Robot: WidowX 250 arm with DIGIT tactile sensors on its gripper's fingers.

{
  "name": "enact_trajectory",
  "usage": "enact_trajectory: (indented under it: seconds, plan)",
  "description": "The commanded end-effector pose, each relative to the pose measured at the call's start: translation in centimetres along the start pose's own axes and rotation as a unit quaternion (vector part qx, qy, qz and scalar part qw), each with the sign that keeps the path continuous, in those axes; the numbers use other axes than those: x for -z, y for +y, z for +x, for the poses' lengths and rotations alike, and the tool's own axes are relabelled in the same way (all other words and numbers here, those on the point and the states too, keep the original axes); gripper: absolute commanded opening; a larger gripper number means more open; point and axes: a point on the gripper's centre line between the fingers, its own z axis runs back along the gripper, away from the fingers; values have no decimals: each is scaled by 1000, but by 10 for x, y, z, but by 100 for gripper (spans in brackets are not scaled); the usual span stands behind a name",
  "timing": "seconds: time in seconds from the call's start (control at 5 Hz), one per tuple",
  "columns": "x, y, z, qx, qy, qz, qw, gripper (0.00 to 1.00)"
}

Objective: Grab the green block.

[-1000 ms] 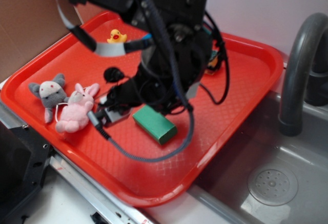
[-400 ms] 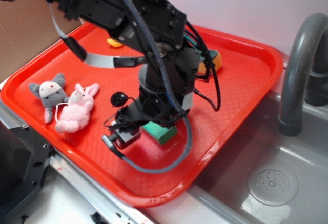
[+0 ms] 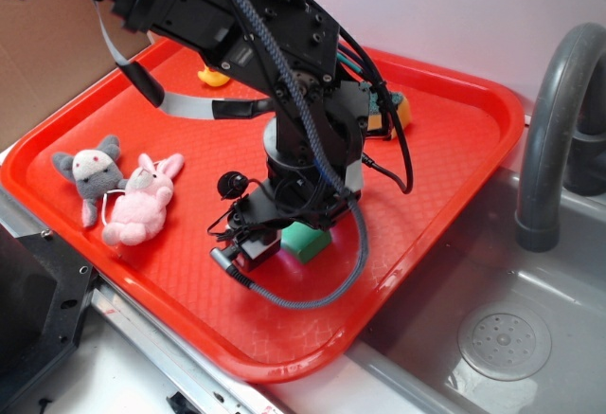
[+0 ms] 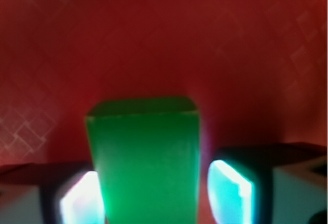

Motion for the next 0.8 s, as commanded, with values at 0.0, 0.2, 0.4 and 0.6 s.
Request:
enact_trajectory:
  seconds: [0.0, 0.2, 0.4, 0.6]
  plan:
    - [-13, -17, -5, -40, 4, 4, 999, 0]
    - [-46, -19, -7, -134, 32, 2, 991, 0]
    - [-93, -20, -21, -266, 23, 11, 964, 0]
    - [-131, -23, -49, -385, 4, -8, 923, 0]
